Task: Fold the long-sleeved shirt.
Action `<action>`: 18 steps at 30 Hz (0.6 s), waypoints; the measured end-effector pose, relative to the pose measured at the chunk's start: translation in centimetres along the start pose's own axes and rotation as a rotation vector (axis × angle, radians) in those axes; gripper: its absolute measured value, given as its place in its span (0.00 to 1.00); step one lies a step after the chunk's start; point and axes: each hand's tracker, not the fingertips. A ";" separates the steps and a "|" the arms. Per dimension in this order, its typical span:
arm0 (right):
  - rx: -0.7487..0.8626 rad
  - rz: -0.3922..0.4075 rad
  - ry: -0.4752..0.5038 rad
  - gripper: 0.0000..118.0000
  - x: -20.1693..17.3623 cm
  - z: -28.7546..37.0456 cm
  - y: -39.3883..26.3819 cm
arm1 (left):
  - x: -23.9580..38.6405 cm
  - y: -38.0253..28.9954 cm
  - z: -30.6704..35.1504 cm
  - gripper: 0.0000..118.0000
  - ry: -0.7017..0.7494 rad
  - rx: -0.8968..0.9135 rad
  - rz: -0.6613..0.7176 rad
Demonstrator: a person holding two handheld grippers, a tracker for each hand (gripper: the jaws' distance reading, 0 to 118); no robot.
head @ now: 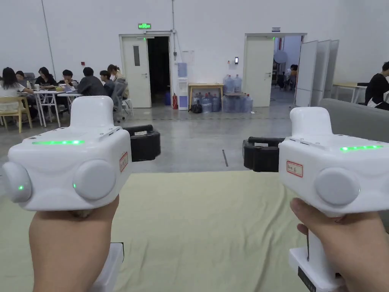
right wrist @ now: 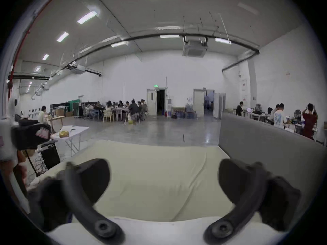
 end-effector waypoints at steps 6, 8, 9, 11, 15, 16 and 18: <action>0.049 -0.038 0.135 1.00 0.8 0.7 -0.2 | 0.3 -0.1 0.3 1.00 0.034 0.118 -0.030; 0.015 -0.044 0.082 1.00 0.2 0.4 -0.1 | 0.0 0.1 0.3 1.00 0.013 0.094 -0.004; 0.022 -0.032 0.070 1.00 0.1 0.4 -0.2 | -0.2 0.2 0.4 1.00 0.006 0.095 0.002; 0.032 -0.017 0.044 1.00 -0.5 0.5 -0.4 | -0.2 0.0 0.4 1.00 0.005 0.091 0.002; 0.009 -0.031 0.045 1.00 -1.1 0.5 -0.3 | -0.1 -0.8 0.1 1.00 0.012 0.102 -0.016; 0.005 -0.038 0.052 1.00 -1.2 0.4 -0.4 | -0.1 -0.7 0.0 1.00 0.009 0.098 -0.016; -0.002 -0.043 0.055 1.00 -1.5 0.2 -0.3 | -0.3 -0.8 -0.2 1.00 -0.004 0.091 -0.006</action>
